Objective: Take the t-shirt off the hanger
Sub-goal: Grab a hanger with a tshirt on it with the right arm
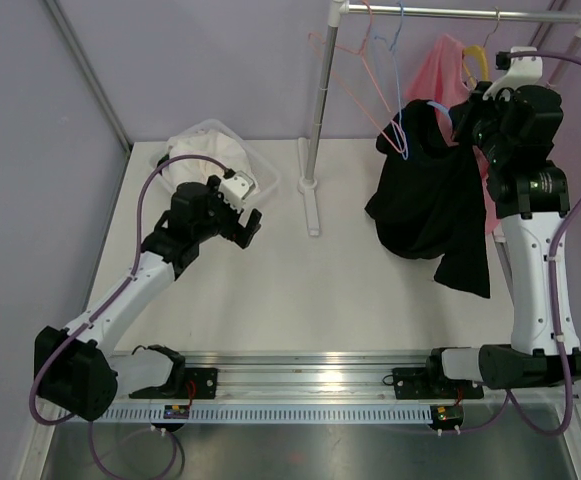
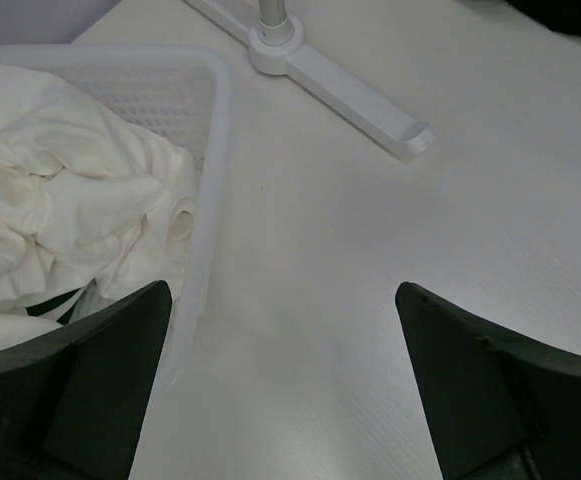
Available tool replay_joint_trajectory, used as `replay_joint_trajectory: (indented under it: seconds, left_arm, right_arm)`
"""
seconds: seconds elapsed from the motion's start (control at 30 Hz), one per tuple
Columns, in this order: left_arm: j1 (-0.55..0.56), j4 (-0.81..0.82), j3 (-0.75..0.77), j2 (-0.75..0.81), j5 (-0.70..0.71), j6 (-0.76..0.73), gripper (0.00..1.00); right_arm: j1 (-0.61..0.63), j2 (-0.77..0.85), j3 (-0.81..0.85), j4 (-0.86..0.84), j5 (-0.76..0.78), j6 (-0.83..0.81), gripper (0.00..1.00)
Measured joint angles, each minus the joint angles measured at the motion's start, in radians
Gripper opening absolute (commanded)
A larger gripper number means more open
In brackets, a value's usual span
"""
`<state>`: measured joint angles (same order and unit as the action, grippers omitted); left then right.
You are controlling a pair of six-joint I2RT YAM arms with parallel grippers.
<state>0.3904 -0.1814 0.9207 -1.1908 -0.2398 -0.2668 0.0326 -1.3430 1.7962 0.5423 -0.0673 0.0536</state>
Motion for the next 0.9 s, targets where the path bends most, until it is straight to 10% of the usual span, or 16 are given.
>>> replay_joint_trajectory:
  seconds: [0.47,0.9]
  left_arm:
    - [0.001,0.048,-0.058,0.121,-0.034,-0.003,0.99]
    - [0.002,0.078,-0.117,0.222,-0.093,-0.023,0.99]
  right_arm:
    - [-0.001,0.424,-0.155,0.333,0.089,0.048,0.0]
    - [-0.001,0.523,-0.142,0.403,-0.171,0.07,0.0]
